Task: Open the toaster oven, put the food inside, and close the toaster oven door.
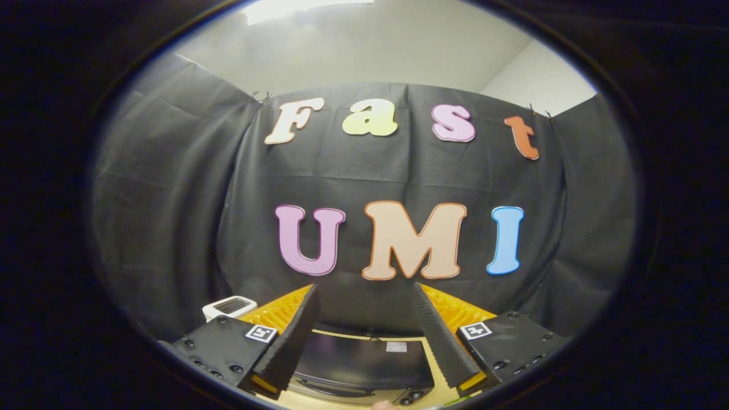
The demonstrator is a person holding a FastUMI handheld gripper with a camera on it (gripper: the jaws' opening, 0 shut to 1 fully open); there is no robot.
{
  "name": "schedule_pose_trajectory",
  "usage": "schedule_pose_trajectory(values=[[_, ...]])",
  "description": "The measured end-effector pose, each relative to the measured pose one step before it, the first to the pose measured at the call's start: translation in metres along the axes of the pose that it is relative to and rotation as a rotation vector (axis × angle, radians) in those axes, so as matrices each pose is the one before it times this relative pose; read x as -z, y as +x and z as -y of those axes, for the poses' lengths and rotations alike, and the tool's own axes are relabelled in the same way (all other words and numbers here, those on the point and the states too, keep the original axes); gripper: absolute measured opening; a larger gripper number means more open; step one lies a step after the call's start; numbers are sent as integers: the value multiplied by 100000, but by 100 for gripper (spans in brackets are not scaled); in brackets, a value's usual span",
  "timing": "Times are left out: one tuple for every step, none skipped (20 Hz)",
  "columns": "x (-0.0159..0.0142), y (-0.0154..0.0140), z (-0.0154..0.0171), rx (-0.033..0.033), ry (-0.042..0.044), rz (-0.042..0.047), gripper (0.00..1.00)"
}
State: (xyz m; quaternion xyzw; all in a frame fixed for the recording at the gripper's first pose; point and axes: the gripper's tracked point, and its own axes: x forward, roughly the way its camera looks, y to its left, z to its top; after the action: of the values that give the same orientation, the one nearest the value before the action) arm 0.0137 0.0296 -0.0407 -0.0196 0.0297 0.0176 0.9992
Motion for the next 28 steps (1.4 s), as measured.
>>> schedule_pose_trajectory(values=[[923, 116, -143, -229, -337, -1420, 100], [961, 219, -224, -324, -20, -1901, 100], [1352, 275, -238, -516, 200, -2178, 100], [1420, 330, -101, -142, 122, -2904, 100], [1778, 371, -6, 49, -266, -3498, 100], [1392, 346, 43, 173, -563, -2851, 100], [1757, 449, 40, 263, -905, -3371, 100], [1656, 388, 2, 150, -1107, -3198, 100], [1784, 480, 90, 345, -1234, -3508, 100], [1486, 430, -57, -179, -1527, -2793, 100], [1306, 530, 15, 455, -1781, -2519, 100], [1034, 344, 11, 43, -1798, -1621, 100], [1293, 431, -149, 232, -2063, -1989, 100], [1090, 359, -33, 266, -1743, -1890, 100], [993, 268, 60, 157, -887, -1556, 100], [694, 90, -172, -349, 75, -919, 100], [618, 88, -52, -188, 77, -1254, 100], [487, 80, 3, -155, -19, -1126, 100], [585, 2, -110, -231, -198, -1027, 100], [555, -84, -48, -383, -373, -1146, 100], [648, 19, 100, -454, -267, -1031, 100], [543, 48, 61, -478, -193, -1153, 100], [722, -4, -29, -504, -239, -1711, 100], [-27, -516, 102, -306, 1233, 1939, 100], [488, -600, -130, 170, 334, -32, 100], [-90, -366, -57, -445, 60, 497, 100], [132, -309, 12, -494, 28, -91, 100], [200, -192, 68, -575, -139, -10, 100]])
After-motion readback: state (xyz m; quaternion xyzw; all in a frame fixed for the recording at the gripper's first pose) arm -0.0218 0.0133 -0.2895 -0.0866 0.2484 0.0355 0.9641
